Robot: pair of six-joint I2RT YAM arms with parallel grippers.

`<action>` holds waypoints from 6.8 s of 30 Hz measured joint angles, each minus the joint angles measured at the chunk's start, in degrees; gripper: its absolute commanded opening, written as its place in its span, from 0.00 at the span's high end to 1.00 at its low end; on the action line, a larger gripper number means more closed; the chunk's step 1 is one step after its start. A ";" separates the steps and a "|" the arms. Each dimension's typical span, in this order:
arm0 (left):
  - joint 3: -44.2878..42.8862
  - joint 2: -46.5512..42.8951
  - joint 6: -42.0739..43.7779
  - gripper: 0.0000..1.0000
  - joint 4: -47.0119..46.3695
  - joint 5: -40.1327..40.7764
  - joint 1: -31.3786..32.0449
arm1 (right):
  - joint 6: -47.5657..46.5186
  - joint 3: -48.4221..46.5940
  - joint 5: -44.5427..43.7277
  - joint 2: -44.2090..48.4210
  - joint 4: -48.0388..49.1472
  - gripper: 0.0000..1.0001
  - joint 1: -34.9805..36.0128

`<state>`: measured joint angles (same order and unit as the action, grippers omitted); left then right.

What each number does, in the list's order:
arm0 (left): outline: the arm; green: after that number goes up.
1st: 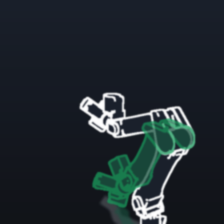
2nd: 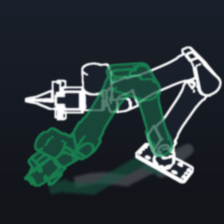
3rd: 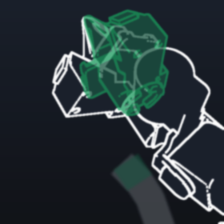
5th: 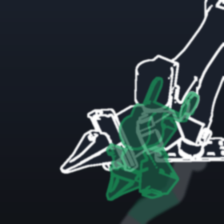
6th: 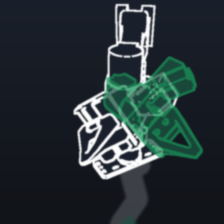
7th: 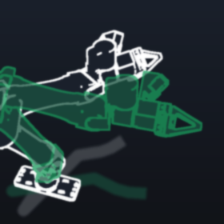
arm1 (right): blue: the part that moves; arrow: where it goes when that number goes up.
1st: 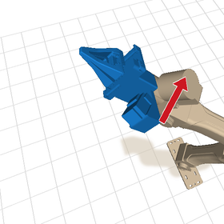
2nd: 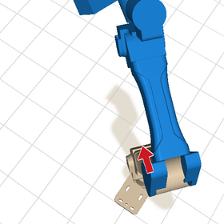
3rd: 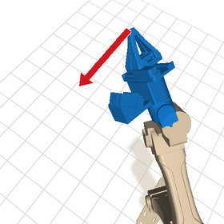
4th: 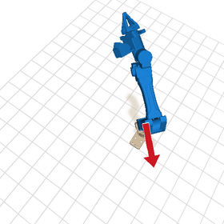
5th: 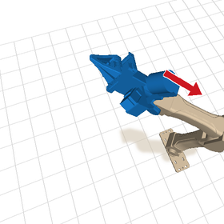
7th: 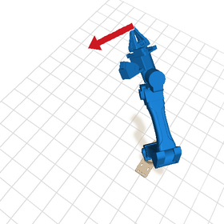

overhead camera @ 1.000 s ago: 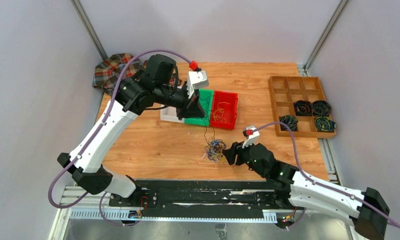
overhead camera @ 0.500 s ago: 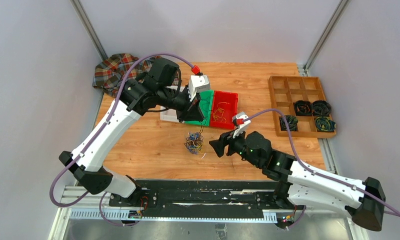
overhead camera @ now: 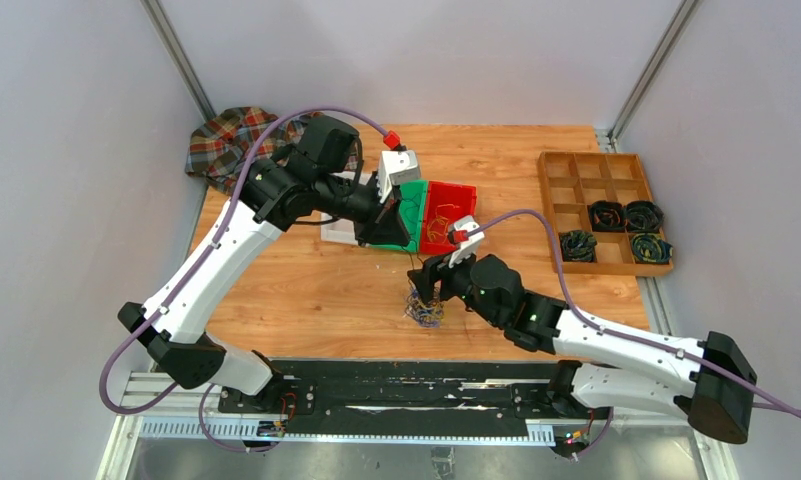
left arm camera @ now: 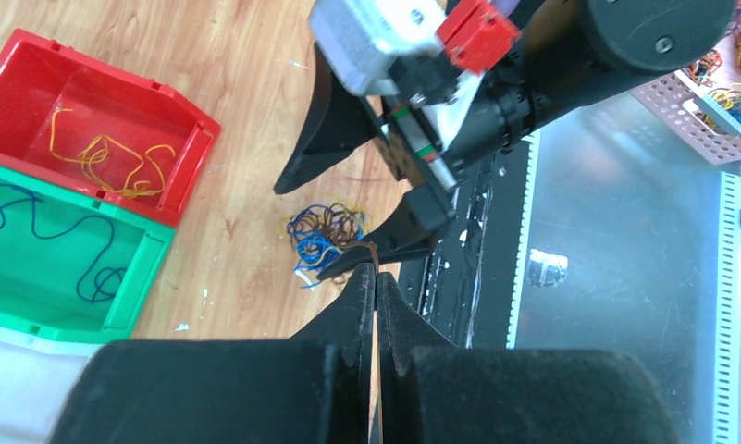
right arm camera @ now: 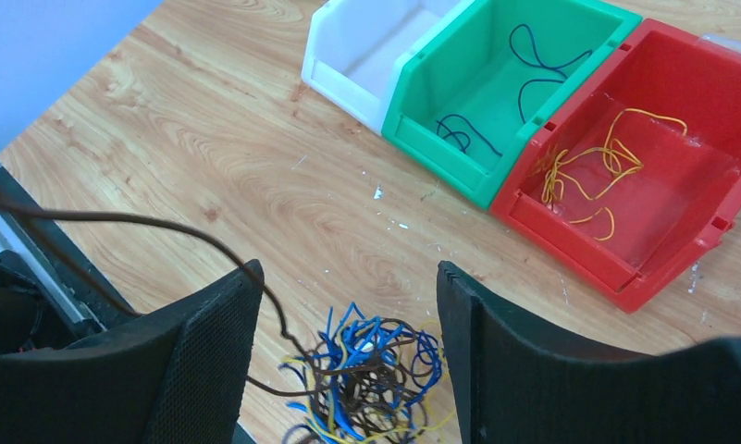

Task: Untangle the cables
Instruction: Untie the cable, then place the cable in the bin.

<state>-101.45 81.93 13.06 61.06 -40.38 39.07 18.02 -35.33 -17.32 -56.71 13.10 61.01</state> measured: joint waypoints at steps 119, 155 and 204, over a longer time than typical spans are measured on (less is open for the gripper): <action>12.74 -19.87 13.90 0.99 -51.58 58.25 -0.76 | 5.27 15.23 -3.52 12.68 -5.09 0.31 0.00; 3.39 -5.31 12.85 0.99 -53.72 49.48 -12.92 | 5.25 15.23 -4.46 17.25 -9.92 0.32 0.00; -3.15 3.41 15.10 0.99 -57.86 43.34 -13.49 | 6.01 16.87 -8.46 20.81 -12.52 0.32 0.00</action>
<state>-104.60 85.34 28.16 3.20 2.96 25.58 24.03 -18.46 -25.78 -35.90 0.58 61.01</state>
